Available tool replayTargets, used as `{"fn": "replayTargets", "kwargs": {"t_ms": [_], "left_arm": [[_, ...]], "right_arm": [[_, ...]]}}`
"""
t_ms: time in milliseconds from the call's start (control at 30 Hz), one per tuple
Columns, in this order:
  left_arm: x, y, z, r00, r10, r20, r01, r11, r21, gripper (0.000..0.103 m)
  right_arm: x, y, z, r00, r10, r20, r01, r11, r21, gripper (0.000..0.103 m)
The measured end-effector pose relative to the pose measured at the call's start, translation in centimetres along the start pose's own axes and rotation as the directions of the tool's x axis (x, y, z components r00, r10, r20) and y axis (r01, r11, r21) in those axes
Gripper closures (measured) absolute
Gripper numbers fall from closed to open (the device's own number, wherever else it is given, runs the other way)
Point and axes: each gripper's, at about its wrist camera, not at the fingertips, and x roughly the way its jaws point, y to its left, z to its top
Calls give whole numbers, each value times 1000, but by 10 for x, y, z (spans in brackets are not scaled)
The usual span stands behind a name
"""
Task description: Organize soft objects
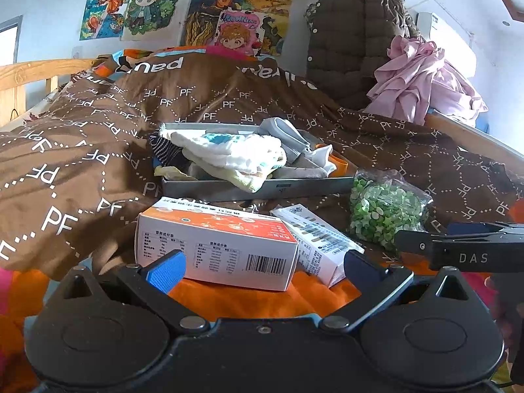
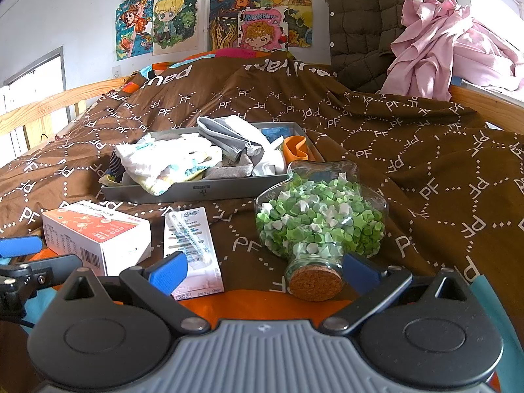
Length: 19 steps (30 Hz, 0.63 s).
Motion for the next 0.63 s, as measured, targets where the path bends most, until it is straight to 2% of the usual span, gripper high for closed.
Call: {"fn": "replayTargets", "kwargs": {"t_ms": [633], "left_arm": [[0, 1, 0, 1000, 13, 7, -13, 1000, 6, 1]], "right_arm": [[0, 0, 0, 1000, 0, -1, 0, 1000, -1, 0]]}}
